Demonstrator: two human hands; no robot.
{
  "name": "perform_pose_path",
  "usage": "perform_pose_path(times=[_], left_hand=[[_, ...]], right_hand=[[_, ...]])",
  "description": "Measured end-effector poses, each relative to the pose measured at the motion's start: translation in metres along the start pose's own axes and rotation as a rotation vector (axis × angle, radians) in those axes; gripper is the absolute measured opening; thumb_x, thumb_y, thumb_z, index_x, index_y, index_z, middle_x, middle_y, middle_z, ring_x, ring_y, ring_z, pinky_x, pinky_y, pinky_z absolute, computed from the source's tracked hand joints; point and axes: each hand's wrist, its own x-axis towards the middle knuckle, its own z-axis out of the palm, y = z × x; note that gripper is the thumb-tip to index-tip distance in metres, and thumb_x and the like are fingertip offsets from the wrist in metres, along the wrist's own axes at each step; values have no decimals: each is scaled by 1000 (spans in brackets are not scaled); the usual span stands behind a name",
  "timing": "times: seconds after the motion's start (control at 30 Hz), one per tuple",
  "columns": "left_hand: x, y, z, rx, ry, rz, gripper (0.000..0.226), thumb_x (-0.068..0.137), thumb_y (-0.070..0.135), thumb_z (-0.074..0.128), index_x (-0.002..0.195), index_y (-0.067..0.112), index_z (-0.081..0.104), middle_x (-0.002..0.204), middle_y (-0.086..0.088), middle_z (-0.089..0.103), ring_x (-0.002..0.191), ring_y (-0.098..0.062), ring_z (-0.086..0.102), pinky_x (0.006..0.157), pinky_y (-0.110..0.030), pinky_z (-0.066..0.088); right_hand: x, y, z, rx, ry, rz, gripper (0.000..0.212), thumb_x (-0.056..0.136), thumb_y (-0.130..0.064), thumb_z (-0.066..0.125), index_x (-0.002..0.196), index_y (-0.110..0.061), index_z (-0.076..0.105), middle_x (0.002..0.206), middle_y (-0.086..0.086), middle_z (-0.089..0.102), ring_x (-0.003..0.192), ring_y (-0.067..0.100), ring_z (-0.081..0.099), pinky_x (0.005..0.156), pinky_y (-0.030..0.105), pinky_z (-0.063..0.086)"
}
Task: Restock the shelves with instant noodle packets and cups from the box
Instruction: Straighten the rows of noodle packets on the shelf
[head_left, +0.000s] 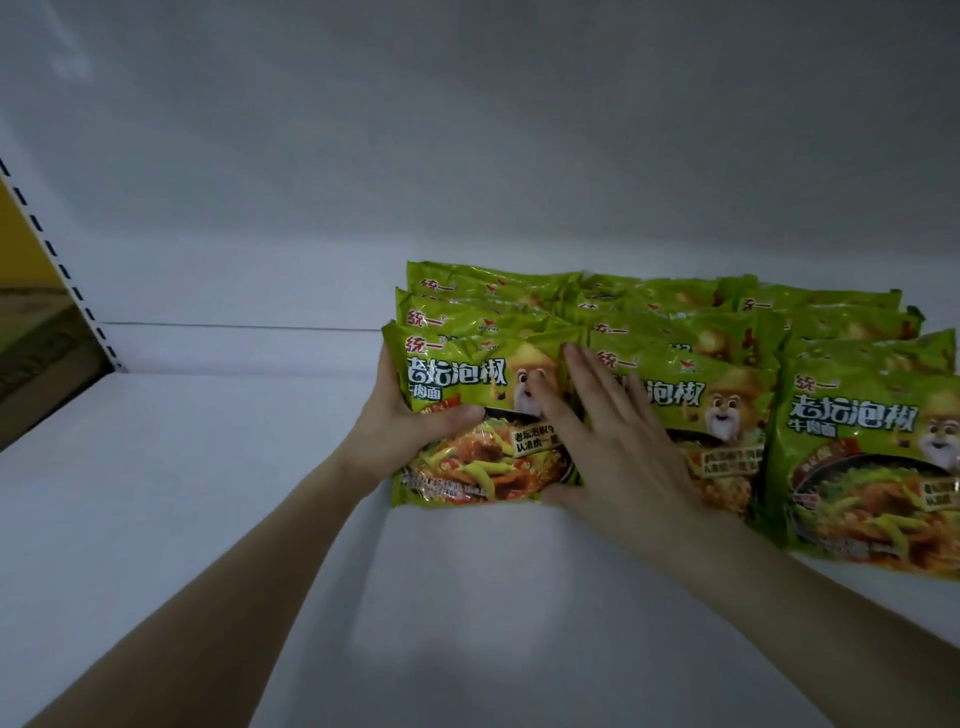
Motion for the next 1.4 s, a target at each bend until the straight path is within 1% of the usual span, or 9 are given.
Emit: perform_pose_path(times=[0.3, 0.47, 0.67, 0.73, 0.87, 1.07, 1.2, 1.3, 1.4], left_hand=[[-2, -2, 7, -25, 6, 17, 87, 58, 13, 79, 128, 25, 30, 105, 10, 63, 89, 1, 66, 66, -15, 52], [-6, -6, 0, -2, 40, -14, 121, 53, 46, 85, 146, 30, 10, 126, 5, 57, 106, -7, 62, 85, -32, 55], [17, 15, -7, -158, 191, -111, 94, 68, 85, 39, 146, 41, 9, 150, 10, 28, 138, -19, 29, 113, -48, 22], [32, 27, -9, -206, 194, -104, 83, 79, 80, 22, 147, 36, 6, 156, 4, 16, 140, -20, 26, 114, -50, 20], [51, 45, -1, -256, 114, -76, 62, 94, 57, 9, 149, 29, 5, 154, 1, 20, 128, -18, 42, 94, -35, 43], [51, 48, 7, -254, 82, -106, 61, 93, 59, 10, 148, 32, 13, 149, -2, 34, 121, -21, 51, 77, -30, 50], [38, 55, 15, -225, 180, -64, 57, 96, 53, 9, 100, 32, 62, 80, 11, 73, 71, -1, 68, 60, -20, 56], [31, 46, 9, -140, 484, -36, 62, 90, 64, 23, 136, 29, 44, 140, 4, 48, 128, -12, 45, 105, -32, 38], [4, 35, 11, 219, 623, 142, 54, 98, 46, 28, 147, 24, 22, 154, 6, 23, 139, -6, 20, 110, -23, 17]], right_hand=[[-4, 12, 6, 100, 29, 38, 118, 42, -56, 84, 140, -19, 31, 145, 18, 38, 132, 25, 20, 98, 49, 24], [-5, 12, 5, 139, 40, 53, 92, 63, -74, 42, 139, -22, 32, 144, 16, 40, 132, 24, 23, 99, 48, 25], [2, 4, 1, 143, 193, 54, 94, 56, -69, 59, 131, -17, 39, 141, 21, 43, 131, 27, 24, 100, 54, 20], [6, -3, -1, 122, 214, -20, 104, 53, -69, 70, 135, -16, 36, 142, 23, 40, 132, 29, 24, 100, 56, 18], [11, -11, 4, 87, 193, -87, 105, 49, -65, 75, 136, -22, 35, 141, 22, 42, 131, 39, 40, 98, 54, 25], [14, -11, 8, 119, 194, -65, 104, 48, -61, 78, 135, -22, 36, 140, 21, 45, 127, 40, 45, 96, 52, 31], [13, -13, 9, 148, 175, -55, 104, 50, -59, 79, 136, -22, 35, 142, 21, 42, 128, 40, 42, 96, 53, 29], [12, -10, 7, 207, 141, -79, 100, 56, -56, 79, 138, -22, 33, 145, 24, 36, 133, 40, 34, 98, 55, 25], [1, 3, -4, 291, 132, -58, 88, 66, -51, 70, 139, -21, 31, 146, 24, 34, 138, 32, 21, 101, 54, 19]])
